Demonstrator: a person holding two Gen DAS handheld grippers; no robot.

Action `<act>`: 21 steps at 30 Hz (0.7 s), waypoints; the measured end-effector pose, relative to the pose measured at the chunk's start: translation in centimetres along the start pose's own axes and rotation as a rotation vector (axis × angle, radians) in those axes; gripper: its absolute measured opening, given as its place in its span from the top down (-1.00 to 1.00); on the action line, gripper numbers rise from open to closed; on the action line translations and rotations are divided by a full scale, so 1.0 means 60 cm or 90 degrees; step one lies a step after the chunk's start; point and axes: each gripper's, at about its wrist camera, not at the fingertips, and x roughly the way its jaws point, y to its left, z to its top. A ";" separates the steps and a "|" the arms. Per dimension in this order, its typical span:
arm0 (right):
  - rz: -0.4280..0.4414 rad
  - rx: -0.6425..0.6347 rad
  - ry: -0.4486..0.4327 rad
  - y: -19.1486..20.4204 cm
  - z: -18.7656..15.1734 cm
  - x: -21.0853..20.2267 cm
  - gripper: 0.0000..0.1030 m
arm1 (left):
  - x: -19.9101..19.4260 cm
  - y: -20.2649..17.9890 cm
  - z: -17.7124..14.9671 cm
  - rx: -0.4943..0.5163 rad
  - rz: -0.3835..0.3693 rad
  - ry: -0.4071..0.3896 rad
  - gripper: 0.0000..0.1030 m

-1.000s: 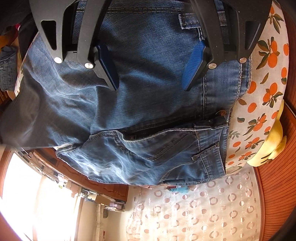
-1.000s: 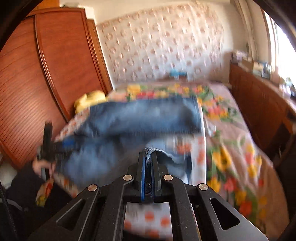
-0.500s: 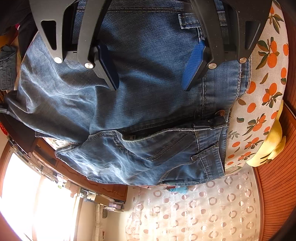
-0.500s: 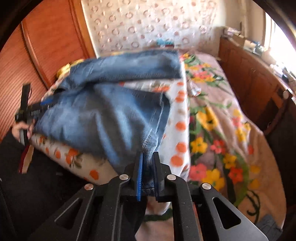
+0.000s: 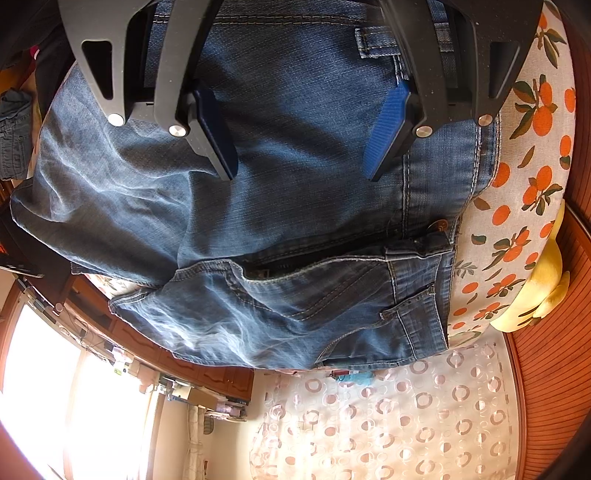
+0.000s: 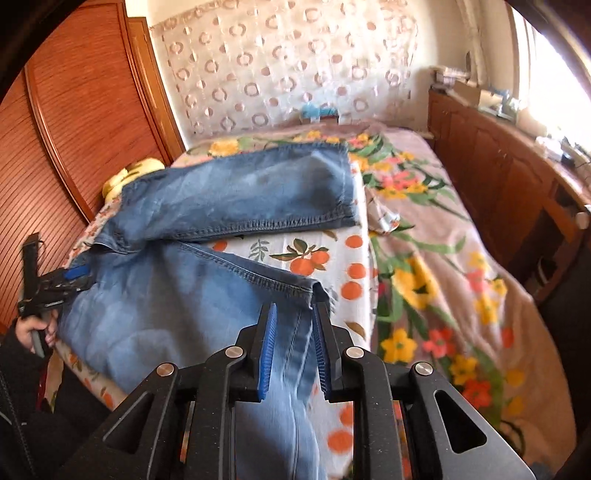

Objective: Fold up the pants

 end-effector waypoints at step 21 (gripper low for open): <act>-0.003 -0.035 0.058 -0.017 0.044 0.123 0.87 | 0.001 0.002 0.000 0.001 0.003 -0.001 -0.38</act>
